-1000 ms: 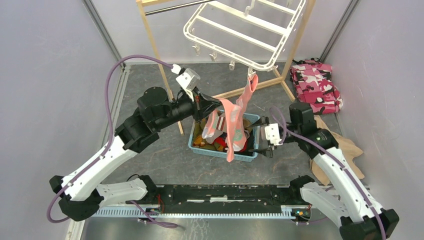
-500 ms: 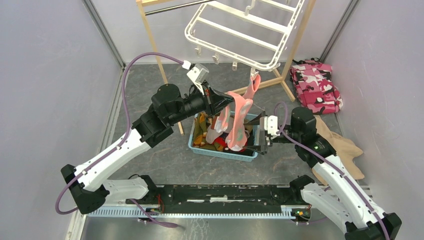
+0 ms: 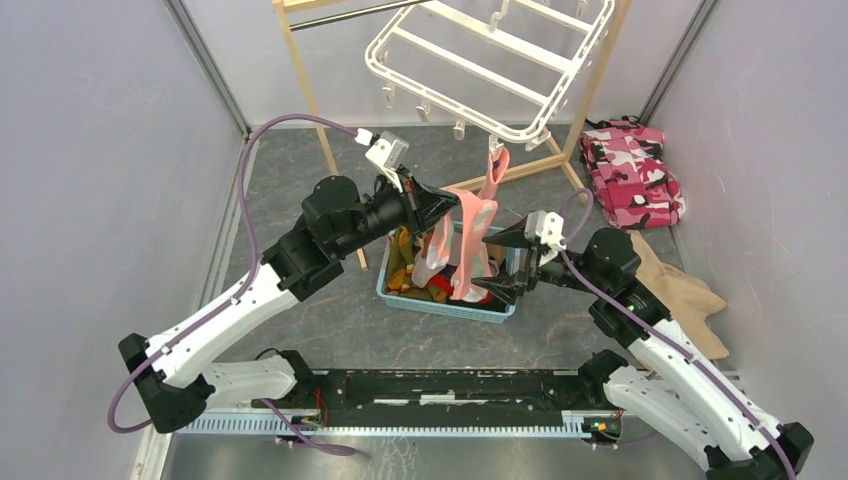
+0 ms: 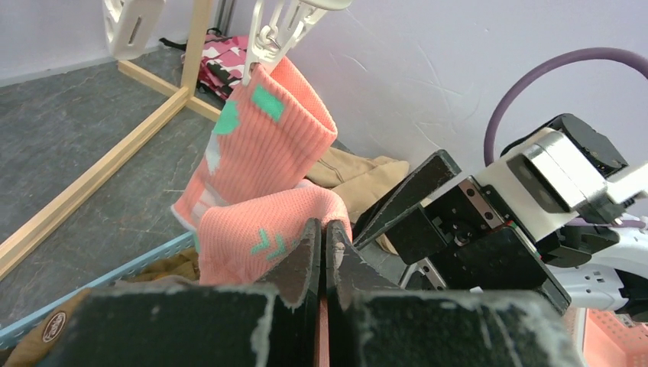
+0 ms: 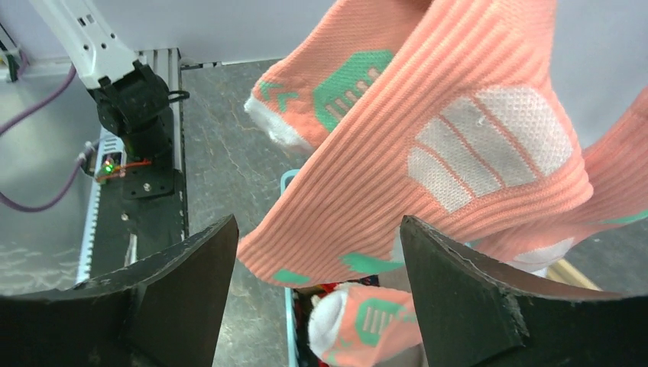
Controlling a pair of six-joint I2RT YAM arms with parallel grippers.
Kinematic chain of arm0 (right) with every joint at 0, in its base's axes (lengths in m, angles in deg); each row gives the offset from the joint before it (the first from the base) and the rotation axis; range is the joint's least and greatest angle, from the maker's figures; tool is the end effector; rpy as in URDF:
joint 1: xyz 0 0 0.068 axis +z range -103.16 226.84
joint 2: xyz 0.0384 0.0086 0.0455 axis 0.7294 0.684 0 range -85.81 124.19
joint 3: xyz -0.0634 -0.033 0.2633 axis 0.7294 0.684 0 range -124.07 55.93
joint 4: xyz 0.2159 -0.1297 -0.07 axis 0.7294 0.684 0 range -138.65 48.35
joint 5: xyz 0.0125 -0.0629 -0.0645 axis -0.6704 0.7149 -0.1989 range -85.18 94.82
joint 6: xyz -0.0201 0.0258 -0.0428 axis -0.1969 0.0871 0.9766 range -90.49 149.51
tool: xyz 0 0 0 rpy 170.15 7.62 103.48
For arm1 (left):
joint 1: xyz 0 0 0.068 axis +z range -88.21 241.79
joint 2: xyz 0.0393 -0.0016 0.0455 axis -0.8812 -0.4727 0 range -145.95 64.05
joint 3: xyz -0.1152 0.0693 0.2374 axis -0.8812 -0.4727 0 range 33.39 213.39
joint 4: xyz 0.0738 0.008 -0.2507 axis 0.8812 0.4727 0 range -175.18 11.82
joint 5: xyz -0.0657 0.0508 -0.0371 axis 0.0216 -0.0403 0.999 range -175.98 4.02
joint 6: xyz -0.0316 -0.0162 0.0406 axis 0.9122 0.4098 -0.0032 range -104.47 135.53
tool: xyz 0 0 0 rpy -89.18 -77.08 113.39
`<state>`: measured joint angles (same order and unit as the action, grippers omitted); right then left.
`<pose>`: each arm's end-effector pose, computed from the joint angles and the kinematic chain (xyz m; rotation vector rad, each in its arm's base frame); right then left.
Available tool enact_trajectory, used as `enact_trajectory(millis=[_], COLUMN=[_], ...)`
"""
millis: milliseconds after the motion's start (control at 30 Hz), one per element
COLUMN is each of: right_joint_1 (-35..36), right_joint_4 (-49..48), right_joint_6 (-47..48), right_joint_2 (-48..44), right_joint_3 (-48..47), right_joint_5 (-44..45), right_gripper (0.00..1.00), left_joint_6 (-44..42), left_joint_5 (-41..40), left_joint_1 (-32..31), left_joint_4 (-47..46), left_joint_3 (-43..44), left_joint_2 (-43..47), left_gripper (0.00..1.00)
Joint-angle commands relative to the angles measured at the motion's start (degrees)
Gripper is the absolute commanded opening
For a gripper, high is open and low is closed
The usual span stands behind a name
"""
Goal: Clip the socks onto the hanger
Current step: Pick up the sock from the bin.
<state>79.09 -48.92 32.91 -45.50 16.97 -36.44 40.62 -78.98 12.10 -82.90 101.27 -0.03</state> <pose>0.1277 0.1082 0.3367 -1.0304 1.3140 0.9540 0.1613 -0.1967 0.4300 0.4537 1.5937 -1.1115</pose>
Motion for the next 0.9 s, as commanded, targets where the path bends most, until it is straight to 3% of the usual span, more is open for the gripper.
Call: enact_trajectory(millis=[0, 400, 633, 733, 867], right_joint_1=[3.2, 15.2, 18.5, 18.5, 18.3], right_joint_4=[-4.8, -5.3, -6.7, -3.5, -2.4], right_joint_6=[-8.8, -18.7, -20.3, -19.5, -18.1], right_joint_2=[2.5, 11.6, 16.5, 18.7, 19.5], right_joint_3=[0.6, -5.2, -7.5, -9.0, -9.5], right_joint_5=[8.1, 27.4, 27.0, 32.5, 36.5], right_gripper=[0.83, 0.71, 0.81, 0.70, 0.47], left_joint_6=[1.9, 4.3, 4.3, 4.2, 4.1], left_joint_5=[-3.7, -9.9, -13.2, -13.1, -13.7], left_joint_1=[-0.1, -0.1, -0.1, -0.1, -0.1], left_joint_4=[0.4, 2.6, 3.9, 3.8, 3.4], left_joint_3=[-0.7, -3.6, -5.0, -5.6, -6.8], left_joint_2=[3.6, 5.8, 6.6, 6.9, 8.5], left_gripper=[0.02, 0.02, 0.02, 0.02, 0.02])
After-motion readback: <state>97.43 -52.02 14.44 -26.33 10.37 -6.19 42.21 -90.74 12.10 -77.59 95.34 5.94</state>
